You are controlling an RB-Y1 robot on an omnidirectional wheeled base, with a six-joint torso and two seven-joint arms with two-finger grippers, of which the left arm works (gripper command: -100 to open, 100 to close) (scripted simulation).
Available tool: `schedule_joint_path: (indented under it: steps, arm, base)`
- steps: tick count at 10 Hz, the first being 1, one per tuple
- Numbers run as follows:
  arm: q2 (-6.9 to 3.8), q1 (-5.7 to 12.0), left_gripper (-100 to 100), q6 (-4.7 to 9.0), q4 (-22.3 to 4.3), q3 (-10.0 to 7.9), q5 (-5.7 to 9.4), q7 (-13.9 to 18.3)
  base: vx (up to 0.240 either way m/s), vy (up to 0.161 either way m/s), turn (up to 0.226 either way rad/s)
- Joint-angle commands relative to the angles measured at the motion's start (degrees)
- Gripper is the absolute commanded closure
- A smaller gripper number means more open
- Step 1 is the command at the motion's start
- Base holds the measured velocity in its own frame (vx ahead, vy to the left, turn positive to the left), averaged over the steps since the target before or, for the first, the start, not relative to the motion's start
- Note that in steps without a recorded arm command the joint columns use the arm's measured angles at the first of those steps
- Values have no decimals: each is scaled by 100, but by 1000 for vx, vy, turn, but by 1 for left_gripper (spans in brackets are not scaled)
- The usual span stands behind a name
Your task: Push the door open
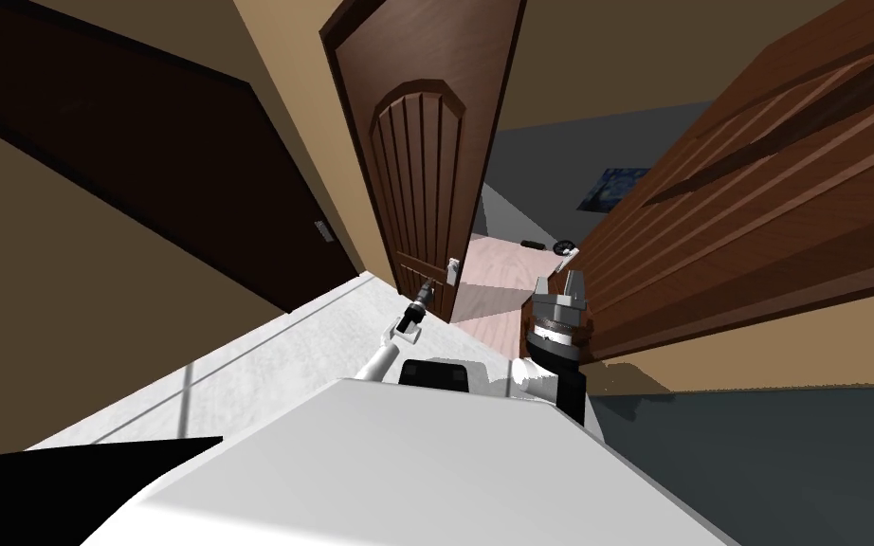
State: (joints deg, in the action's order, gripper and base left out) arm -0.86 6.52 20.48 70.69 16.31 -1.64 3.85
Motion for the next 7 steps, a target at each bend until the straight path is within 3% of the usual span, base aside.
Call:
schedule_joint_path:
  steps: [1,7]
  arm:
    - [33,135,-100,0,-255,62,-14,35]
    - [174,581,-100,-66,-1003,269,-61,147]
  base:
    - [90,38,-52]
    - [99,41,-59]
